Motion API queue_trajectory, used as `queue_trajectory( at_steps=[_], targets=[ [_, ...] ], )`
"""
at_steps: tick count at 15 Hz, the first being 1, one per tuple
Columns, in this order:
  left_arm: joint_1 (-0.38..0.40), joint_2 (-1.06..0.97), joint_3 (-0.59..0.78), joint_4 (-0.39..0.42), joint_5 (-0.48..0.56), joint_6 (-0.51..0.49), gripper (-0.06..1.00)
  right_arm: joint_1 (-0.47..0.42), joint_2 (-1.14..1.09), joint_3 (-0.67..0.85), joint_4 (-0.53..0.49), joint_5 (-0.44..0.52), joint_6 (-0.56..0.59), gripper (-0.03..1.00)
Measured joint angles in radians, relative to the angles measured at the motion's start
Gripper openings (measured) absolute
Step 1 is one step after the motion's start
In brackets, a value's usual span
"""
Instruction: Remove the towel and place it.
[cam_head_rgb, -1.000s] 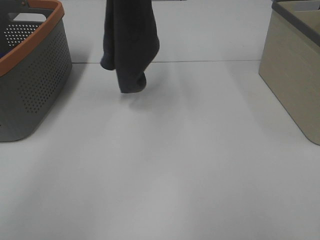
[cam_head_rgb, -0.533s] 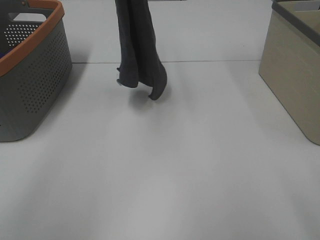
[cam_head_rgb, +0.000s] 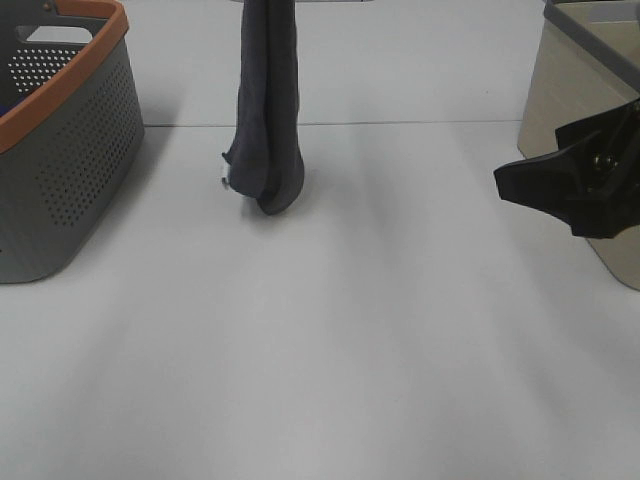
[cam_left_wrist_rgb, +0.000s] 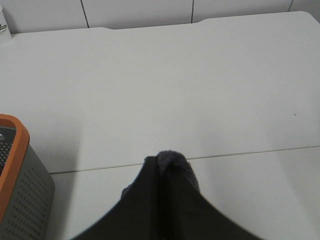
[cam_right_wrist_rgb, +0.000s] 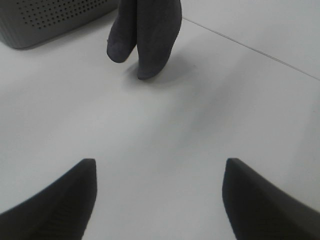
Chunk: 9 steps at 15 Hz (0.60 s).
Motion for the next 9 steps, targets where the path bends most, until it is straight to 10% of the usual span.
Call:
queue_trajectory(
  at_steps=[5, 9],
  targets=[
    [0.01, -0.007, 0.0, -0.054, -0.082, 0.272, 0.0, 0.0, 0.039, 0.0, 0.151, -0.054, -0.16, 0.7],
    [0.104, -0.025, 0.0, -0.476, -0.261, 0.525, 0.0, 0.0, 0.039, 0.0, 0.215, -0.073, -0.163, 0.7]
  ],
)
